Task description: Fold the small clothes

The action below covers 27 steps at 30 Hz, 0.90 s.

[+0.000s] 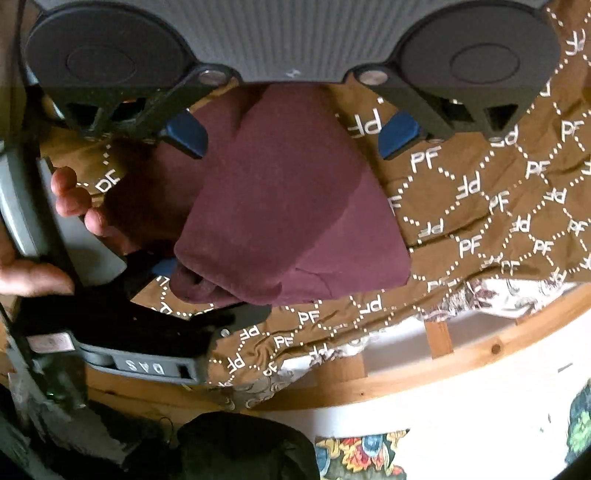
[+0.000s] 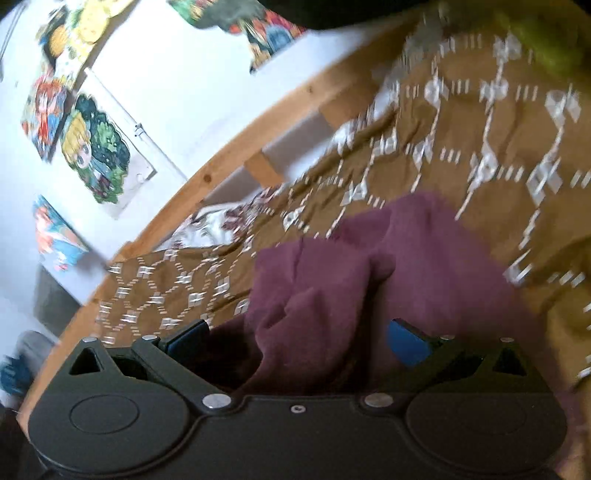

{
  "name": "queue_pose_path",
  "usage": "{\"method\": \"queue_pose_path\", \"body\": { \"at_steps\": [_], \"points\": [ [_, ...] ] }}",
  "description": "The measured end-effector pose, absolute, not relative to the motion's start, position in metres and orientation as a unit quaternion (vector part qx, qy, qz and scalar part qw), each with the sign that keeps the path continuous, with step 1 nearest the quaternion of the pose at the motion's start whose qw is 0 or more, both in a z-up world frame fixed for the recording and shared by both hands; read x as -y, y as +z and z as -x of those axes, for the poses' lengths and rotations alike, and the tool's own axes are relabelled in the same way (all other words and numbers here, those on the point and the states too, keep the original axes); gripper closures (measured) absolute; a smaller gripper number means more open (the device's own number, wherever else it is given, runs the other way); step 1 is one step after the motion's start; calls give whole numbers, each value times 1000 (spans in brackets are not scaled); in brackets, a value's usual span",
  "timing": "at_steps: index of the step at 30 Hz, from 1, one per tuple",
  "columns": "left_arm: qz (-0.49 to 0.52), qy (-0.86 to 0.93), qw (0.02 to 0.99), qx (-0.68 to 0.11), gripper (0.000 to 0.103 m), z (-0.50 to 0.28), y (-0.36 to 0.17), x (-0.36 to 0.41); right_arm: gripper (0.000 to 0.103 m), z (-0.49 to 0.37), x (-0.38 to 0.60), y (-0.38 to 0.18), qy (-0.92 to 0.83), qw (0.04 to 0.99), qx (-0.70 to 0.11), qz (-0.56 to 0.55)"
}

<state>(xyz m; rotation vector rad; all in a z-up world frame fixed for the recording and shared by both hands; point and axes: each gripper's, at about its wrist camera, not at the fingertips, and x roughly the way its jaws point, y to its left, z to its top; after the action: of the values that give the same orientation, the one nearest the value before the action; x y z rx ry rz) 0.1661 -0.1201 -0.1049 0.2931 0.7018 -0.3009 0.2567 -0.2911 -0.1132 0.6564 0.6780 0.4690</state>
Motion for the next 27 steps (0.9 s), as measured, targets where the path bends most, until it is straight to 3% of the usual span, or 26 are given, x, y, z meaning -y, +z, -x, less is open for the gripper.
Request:
{"method": "queue_pose_path", "body": {
  "at_steps": [3,6,10,12,14,17,19,22,27],
  "points": [
    [-157,-149,918,-332,17,-163,-104,124,0,-269,299,-122,245,834,-330,-368],
    [-167,-155,917,-327,35,-160,-105,128,0,-275,307,-127,237,824,-325,-399],
    [-179,-160,914,-327,68,-158,-109,134,2,-278,309,-133,186,844,-342,-370],
    [-182,-157,916,-322,74,-156,-110,135,5,-276,305,-133,176,855,-341,-348],
    [-184,-158,917,-317,80,-154,-110,135,13,-273,299,-130,174,866,-335,-327],
    [-188,-159,917,-313,85,-152,-110,135,35,-268,295,-127,179,874,-328,-310],
    [-189,-161,918,-309,86,-150,-110,136,63,-264,293,-123,184,880,-321,-297],
    [-192,-167,920,-299,87,-146,-108,138,82,-257,286,-110,180,902,-295,-259],
    [-168,-179,924,-293,88,-147,-98,153,87,-240,282,-83,176,936,-234,-194]
  ]
}}
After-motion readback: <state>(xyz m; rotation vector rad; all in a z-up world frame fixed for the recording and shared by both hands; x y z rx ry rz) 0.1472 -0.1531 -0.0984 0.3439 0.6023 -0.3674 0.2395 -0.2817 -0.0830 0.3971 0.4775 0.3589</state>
